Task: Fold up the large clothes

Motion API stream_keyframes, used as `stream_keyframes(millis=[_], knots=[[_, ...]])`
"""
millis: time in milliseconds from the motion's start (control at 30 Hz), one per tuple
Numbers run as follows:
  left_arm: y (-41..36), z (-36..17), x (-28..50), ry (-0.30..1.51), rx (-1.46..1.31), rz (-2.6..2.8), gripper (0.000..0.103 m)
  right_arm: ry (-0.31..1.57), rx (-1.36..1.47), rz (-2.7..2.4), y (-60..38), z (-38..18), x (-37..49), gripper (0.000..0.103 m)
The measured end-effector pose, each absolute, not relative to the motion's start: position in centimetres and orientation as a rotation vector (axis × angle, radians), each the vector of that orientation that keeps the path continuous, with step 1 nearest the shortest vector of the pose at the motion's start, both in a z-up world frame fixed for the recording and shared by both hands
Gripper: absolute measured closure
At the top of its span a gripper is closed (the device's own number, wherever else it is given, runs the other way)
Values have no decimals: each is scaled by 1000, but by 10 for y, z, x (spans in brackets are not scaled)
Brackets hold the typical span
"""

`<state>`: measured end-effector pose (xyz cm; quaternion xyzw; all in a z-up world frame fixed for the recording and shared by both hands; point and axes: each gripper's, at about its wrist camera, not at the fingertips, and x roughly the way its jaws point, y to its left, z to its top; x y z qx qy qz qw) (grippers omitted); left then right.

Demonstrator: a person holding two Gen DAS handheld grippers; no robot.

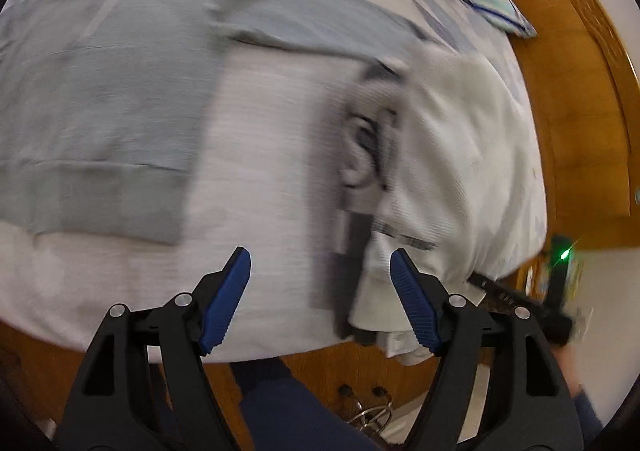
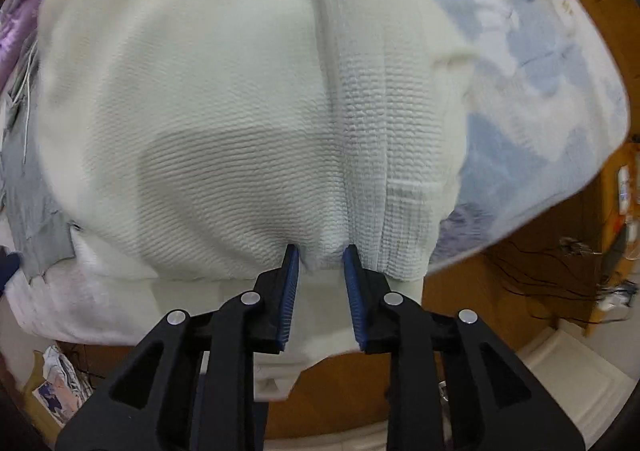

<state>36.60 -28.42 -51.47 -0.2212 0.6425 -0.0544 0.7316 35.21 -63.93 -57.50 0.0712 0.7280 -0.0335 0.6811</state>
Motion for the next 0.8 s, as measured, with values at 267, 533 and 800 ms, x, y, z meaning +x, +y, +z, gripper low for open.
stream_keyframes(millis=[267,533,800], knots=[[-216,-452,331,1282,-357,-81,24,1521,23,-57,-573,-498,333,66],[-183,-383,270,1148,-286,-166,13,1286,66,34,-446,-380,268,37],[-136,-297,195,1016,-188,-170,11,1105,75,66,-345,-276,193,17]])
